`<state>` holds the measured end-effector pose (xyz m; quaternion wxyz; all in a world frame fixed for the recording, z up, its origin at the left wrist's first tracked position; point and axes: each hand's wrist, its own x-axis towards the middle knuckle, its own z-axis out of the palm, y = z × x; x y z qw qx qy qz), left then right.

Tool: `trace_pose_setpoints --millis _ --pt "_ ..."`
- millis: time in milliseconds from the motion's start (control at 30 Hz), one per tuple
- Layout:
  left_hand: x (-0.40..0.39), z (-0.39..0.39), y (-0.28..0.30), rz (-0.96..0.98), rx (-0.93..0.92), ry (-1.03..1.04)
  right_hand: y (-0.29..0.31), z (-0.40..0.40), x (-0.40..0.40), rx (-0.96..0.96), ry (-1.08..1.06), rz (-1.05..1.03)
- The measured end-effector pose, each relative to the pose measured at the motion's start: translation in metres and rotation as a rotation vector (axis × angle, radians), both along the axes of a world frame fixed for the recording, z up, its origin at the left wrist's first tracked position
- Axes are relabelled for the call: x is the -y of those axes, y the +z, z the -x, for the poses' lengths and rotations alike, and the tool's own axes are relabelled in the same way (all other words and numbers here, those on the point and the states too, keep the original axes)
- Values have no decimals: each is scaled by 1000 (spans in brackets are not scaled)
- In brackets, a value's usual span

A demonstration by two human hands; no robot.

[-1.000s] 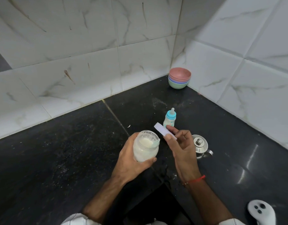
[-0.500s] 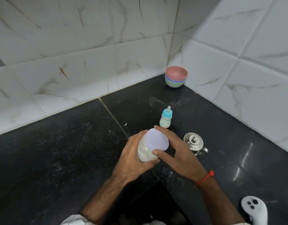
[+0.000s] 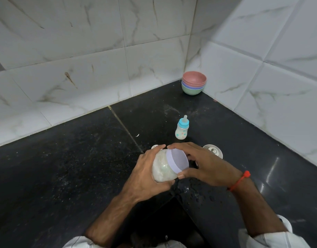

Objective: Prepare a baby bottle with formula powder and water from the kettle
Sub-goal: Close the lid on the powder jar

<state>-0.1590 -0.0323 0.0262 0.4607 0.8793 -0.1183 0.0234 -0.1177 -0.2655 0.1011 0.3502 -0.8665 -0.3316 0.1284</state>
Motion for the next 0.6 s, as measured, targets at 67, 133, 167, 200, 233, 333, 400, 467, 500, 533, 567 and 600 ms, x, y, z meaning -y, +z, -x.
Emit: trace_pose_setpoints --millis 67,133,167,200,233,333,400,467,500,533,567,600 --pt "-2 -2 6 12 -39 -34 5 -3 4 29 57 -5" --pt "-4 -4 10 16 -62 -76 10 -6 7 30 105 4" --pt "-5 -4 12 14 -69 -97 12 -8 8 9 121 22" --pt "-6 -4 14 12 -74 -119 15 -9 9 -18 140 43" --pt "-8 -4 15 15 -81 -140 17 -9 9 -41 159 63" --pt "-9 -4 17 37 -119 -183 22 -10 12 -99 180 48" --pt "-8 -4 18 54 -145 -190 25 -10 14 -140 173 21" --pt "-8 -3 17 64 -163 -195 25 -9 14 -188 152 15" --pt "-8 -3 17 63 -166 -200 25 -9 14 -212 141 24" --pt "-8 -2 16 55 -167 -203 24 -9 15 -232 130 40" --pt "-7 -1 16 44 -166 -206 24 -11 15 -245 118 58" --pt "-7 0 16 33 -163 -209 24 -12 16 -247 102 76"
